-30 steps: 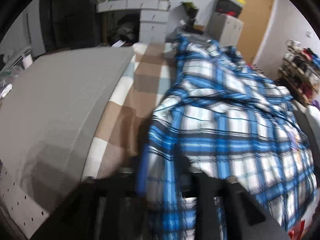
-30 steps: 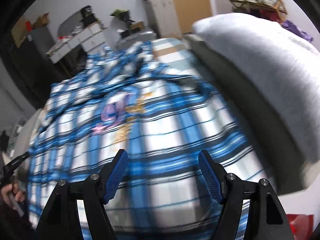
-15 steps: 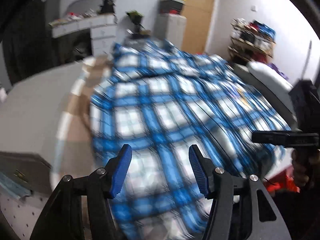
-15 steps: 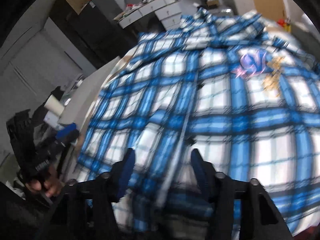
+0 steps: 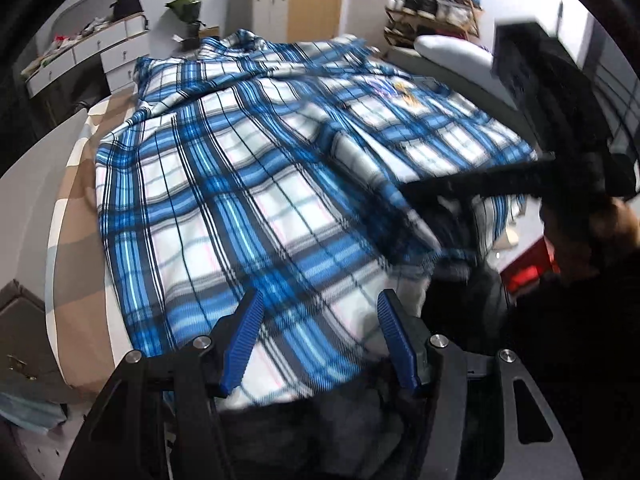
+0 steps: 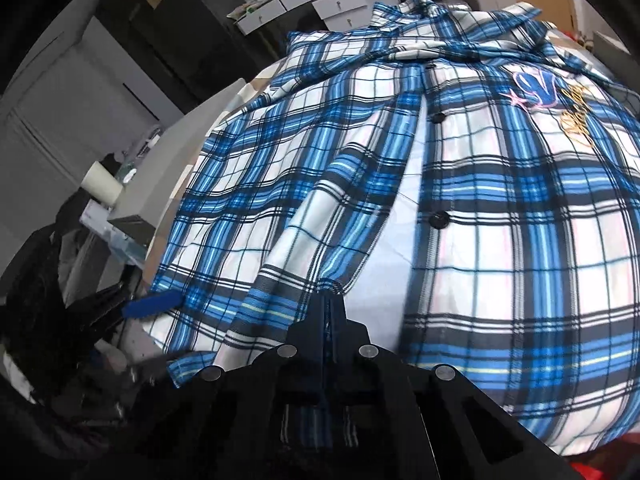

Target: Fold large clothes

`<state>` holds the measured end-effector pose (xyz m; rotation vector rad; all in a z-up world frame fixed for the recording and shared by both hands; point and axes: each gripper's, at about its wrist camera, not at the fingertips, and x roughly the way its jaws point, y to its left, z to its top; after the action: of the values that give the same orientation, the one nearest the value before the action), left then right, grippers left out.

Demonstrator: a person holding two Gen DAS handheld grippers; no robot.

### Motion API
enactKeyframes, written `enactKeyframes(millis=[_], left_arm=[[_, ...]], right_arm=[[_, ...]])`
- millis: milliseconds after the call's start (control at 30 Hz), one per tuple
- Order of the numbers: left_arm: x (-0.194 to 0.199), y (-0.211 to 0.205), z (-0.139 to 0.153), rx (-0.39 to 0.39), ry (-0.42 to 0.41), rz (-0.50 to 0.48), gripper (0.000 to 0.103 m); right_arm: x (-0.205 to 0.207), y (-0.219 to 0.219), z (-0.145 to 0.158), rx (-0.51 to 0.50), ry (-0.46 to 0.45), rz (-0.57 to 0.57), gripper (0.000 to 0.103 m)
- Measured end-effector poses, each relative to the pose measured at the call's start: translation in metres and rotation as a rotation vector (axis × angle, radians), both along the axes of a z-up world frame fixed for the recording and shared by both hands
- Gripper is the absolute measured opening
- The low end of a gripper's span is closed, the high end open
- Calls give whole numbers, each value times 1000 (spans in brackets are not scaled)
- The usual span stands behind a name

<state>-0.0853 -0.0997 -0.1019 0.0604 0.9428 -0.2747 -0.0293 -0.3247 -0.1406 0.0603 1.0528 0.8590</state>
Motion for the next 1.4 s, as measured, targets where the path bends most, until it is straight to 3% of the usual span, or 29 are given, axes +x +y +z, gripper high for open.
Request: enactKeyframes(millis=[100,167,333,500,567,633,700,800,933,1000,1033,1067,1167,1267,1333,1400], left_arm=[[-3,7,3,-13,-4,28,54],[-4,13,6,-34,-15,47,54],[1,26,9,-75,-34,78,54],[7,36,12,-41,-53,143,54],[7,48,12,-66,-55,209,54],[7,65,13,-103,-59,311,54],[6,82,11,-159,-64,399,54],[18,101,-4,-217,4,530,54],[29,92,-9,-181,-3,526,53],[34,87,-9,-157,-15,523,32],[40,84,-11,-112,-20,537,11],[44,81,-12,-82,-21,546,0],[47,84,-10,-56,-42,569,0],[36,102,-8,-36,-40,584,0],[28,111,-8,-39,-30,596,0],[23,116,-4,-89,-47,588,0]], right_arm=[[-7,-21,35,107,-102,-7,1],[-7,-37,42,104,-116,-57,1],[3,-54,3,-62,5,-157,7],[-2,-58,10,-41,-10,-118,20],[1,-71,21,5,-42,-154,22],[6,-89,28,56,-63,-232,40],[12,-103,31,93,-71,-281,46],[22,-105,29,91,-67,-309,46],[30,-107,26,86,-45,-336,47],[32,-112,24,84,-41,-350,47],[33,-114,23,82,-42,-361,48],[35,-118,22,82,-40,-371,48],[39,-131,25,72,-49,-417,49],[31,-158,36,50,-120,-490,50],[26,-182,39,32,-152,-569,60],[23,-211,37,-3,-145,-673,63]])
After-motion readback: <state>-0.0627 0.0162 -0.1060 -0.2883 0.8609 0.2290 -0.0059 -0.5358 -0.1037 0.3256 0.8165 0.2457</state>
